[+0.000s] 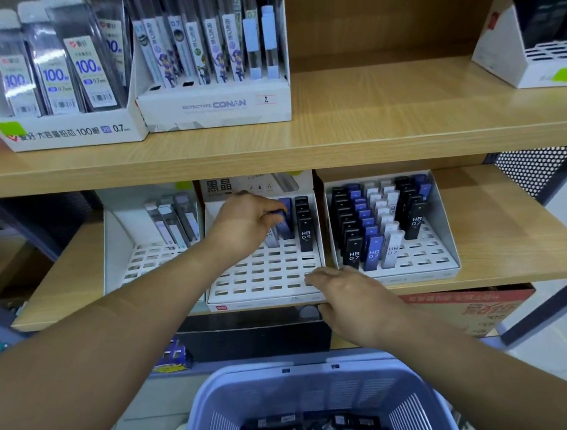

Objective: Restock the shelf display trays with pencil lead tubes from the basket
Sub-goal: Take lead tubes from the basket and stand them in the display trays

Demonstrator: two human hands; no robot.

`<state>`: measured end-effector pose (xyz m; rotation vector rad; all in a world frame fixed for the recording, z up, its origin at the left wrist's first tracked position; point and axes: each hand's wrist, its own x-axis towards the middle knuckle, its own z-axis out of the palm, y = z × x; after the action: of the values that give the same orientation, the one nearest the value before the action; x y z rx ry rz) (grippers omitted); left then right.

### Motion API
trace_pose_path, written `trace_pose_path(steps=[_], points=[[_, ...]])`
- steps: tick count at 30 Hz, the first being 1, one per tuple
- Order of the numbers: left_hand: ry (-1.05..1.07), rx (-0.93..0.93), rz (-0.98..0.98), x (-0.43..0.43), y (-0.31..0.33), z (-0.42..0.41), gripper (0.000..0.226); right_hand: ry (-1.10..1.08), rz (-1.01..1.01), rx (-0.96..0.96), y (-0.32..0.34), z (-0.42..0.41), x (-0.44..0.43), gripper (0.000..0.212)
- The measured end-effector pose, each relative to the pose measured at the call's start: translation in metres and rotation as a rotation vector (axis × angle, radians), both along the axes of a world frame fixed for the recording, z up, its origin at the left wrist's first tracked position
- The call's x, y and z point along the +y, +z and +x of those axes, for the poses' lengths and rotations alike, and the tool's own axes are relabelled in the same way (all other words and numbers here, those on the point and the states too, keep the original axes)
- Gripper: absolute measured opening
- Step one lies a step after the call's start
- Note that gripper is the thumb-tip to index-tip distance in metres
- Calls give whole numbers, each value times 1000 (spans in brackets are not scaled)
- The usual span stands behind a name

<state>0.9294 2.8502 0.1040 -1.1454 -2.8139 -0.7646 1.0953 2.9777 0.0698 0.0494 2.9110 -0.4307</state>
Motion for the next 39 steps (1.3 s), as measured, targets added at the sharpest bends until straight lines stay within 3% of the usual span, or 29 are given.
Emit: trace_pose_path(steps=[4, 9, 16, 23, 27, 31, 35, 39], points=[[-7, 50, -15, 5, 1, -1, 28, 8, -8, 2, 0, 0, -1, 45], [73, 65, 53, 17, 2, 4, 12, 10, -24, 15, 1, -1, -4, 49], [11, 146, -28, 10, 1, 3, 21, 13, -58, 4, -2, 2, -1, 50], [20, 132, 127, -18, 12, 14, 29, -54, -90, 87, 14, 12, 2, 50], [-143, 46, -34, -36, 22, 46, 25, -99, -81, 59, 25, 33, 2, 37], [-353, -72, -304, -55, 13, 93, 24, -92, -102, -149, 13, 64, 3, 28], [-503, -114, -592, -68, -46, 134, 29, -87, 18, -429, -41, 94, -1, 31], [-407, -304, -739, -90, -145, 174, 26, -94, -13, -580, -114, 129, -18, 21]])
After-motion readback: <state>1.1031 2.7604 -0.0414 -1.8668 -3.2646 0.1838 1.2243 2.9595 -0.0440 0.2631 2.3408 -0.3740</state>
